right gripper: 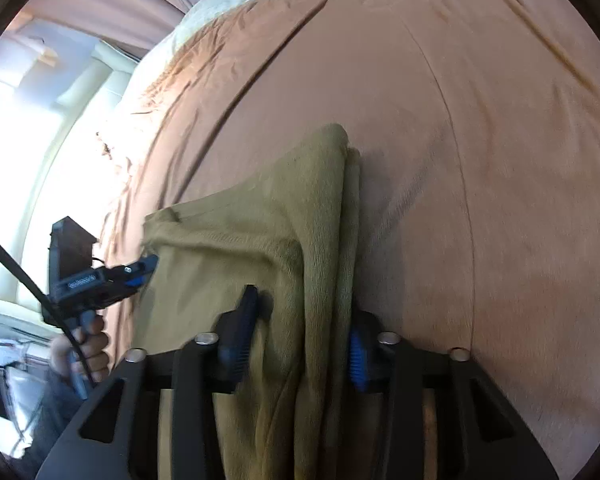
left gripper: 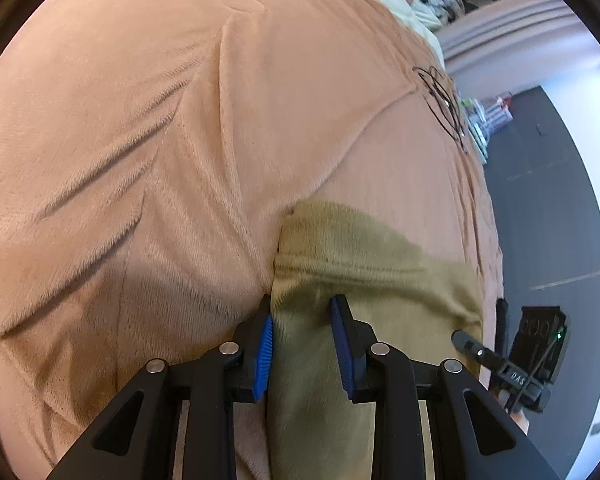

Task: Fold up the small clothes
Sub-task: 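Lift the folded shirt with both tools and carry it toward the black cloth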

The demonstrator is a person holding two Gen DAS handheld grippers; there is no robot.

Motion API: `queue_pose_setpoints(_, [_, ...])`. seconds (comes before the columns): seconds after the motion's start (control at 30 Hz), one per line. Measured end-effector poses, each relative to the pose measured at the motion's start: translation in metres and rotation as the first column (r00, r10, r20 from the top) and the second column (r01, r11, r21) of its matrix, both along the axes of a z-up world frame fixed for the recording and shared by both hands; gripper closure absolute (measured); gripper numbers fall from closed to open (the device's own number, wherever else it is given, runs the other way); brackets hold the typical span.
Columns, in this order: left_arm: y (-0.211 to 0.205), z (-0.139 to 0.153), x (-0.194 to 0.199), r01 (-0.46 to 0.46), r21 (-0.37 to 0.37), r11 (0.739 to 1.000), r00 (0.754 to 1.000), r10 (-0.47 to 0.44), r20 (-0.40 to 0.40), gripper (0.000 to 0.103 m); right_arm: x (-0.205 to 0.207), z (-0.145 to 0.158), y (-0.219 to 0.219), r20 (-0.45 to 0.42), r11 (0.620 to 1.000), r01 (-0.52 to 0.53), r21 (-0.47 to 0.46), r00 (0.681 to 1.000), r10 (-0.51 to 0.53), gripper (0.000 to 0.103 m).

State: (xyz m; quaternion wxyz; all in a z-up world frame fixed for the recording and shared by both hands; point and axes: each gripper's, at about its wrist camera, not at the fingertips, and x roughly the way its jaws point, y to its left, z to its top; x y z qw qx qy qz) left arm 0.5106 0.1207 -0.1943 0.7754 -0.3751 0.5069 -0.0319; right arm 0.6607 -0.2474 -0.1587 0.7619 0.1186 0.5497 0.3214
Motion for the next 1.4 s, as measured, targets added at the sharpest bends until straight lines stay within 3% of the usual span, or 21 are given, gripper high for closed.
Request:
queue_pose_setpoints(0.07, [-0.004, 0.005, 0.0, 0.006, 0.031, 1.0, 1.0, -0.006, 0.0, 0.095, 0.003, 0.002, 0.002, 0.0, 1.0, 0.009, -0.014, 1.0, -0.009, 0.086])
queue_pose_setpoints(0.1, [-0.006, 0.007, -0.002, 0.01, 0.031, 0.999, 1.0, -0.01, 0.004, 0.097, 0.001, 0.005, 0.004, 0.013, 1.0, 0.008, -0.023, 1.0, -0.007, 0.088])
queue_pose_setpoints(0.27, [-0.008, 0.035, -0.015, 0.015, 0.047, 0.999, 0.998, -0.019, 0.066, 0.098, -0.02, 0.034, 0.011, 0.129, 1.0, -0.004, -0.013, 0.992, 0.005, 0.09])
queue_pose_setpoints(0.53, [-0.02, 0.106, -0.039, 0.034, 0.078, 0.996, 0.981, -0.048, 0.189, 0.098, -0.069, 0.08, 0.01, 0.259, 1.0, -0.019, -0.017, 0.966, 0.023, 0.091])
queue_pose_setpoints(0.77, [-0.045, 0.184, -0.075, 0.063, 0.102, 0.993, 0.943, -0.092, 0.32, 0.098, -0.127, 0.126, -0.03, 0.354, 1.0, 0.004, 0.021, 0.935, -0.011, 0.091])
queue_pose_setpoints(1.03, [-0.082, 0.255, -0.112, 0.1, 0.113, 0.988, 0.893, -0.14, 0.428, 0.098, -0.214, 0.192, -0.086, 0.48, 0.999, 0.017, 0.043, 0.877, -0.035, 0.091])
queue_pose_setpoints(1.23, [-0.117, 0.299, -0.112, 0.142, 0.126, 0.982, 0.862, -0.186, 0.472, 0.098, -0.253, 0.234, -0.128, 0.57, 0.999, 0.002, 0.052, 0.821, -0.031, 0.091])
queue_pose_setpoints(1.4, [-0.165, 0.324, -0.107, 0.206, 0.143, 0.968, 0.832, -0.25, 0.495, 0.098, -0.278, 0.251, -0.179, 0.611, 0.998, 0.036, 0.059, 0.789, -0.065, 0.091])
